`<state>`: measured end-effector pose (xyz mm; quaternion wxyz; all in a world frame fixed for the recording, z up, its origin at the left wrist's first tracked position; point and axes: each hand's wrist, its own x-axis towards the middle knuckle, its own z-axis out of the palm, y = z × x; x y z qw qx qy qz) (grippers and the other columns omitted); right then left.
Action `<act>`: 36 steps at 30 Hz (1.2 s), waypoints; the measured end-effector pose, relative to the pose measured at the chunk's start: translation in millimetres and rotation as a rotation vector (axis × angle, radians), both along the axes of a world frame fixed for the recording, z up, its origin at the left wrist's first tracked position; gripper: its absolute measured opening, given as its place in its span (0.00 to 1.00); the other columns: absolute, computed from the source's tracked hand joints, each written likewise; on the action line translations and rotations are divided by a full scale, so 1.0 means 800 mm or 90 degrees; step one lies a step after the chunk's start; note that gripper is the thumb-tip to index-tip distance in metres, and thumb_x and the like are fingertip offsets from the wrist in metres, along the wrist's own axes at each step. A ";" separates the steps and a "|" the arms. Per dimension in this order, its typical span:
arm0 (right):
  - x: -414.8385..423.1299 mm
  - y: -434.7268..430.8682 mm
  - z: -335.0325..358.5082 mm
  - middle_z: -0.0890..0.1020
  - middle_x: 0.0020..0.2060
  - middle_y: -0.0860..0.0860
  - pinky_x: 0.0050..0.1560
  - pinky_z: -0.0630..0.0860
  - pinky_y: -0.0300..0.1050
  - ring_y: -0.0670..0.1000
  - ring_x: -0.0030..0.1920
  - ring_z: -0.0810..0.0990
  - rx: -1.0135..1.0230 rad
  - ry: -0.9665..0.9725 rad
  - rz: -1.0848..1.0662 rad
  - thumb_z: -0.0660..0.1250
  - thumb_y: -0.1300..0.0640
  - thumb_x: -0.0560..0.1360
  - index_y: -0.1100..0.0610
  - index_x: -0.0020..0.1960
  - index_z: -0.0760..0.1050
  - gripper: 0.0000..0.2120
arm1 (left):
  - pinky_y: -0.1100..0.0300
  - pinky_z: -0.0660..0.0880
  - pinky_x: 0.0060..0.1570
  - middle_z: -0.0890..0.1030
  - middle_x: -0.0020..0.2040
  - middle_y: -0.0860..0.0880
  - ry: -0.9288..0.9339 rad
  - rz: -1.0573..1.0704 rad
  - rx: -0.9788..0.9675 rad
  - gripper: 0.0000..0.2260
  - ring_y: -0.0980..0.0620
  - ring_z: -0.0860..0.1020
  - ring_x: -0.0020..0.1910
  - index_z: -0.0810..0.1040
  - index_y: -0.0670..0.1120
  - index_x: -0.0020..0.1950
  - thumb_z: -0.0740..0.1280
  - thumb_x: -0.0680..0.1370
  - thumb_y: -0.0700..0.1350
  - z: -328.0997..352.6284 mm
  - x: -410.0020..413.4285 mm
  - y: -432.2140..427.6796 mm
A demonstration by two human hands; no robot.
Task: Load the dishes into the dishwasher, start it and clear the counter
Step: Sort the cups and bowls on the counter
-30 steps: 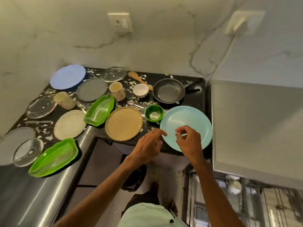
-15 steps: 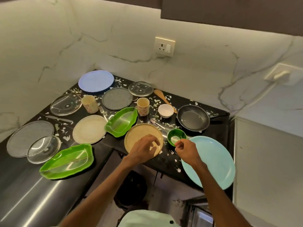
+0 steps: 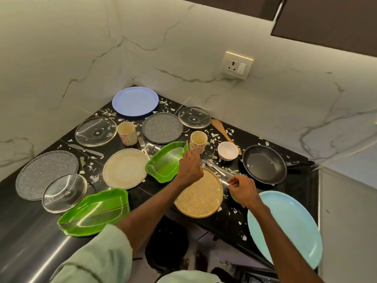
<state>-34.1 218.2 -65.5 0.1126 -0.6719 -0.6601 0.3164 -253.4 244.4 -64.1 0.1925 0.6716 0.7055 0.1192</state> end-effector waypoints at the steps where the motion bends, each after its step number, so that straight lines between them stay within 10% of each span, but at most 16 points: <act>1: 0.001 0.006 -0.001 0.82 0.44 0.47 0.44 0.77 0.37 0.43 0.45 0.80 0.000 0.001 0.005 0.71 0.61 0.75 0.52 0.50 0.80 0.06 | 0.46 0.73 0.59 0.70 0.65 0.38 0.003 0.014 -0.008 0.28 0.38 0.71 0.64 0.64 0.42 0.71 0.71 0.75 0.47 0.000 0.002 0.012; 36: -0.246 0.089 -0.035 0.86 0.40 0.50 0.47 0.80 0.47 0.50 0.41 0.83 0.054 0.145 0.306 0.71 0.67 0.71 0.54 0.42 0.82 0.08 | 0.45 0.74 0.55 0.79 0.56 0.40 -0.064 0.385 0.043 0.12 0.37 0.77 0.58 0.77 0.41 0.59 0.65 0.77 0.41 -0.013 -0.176 -0.051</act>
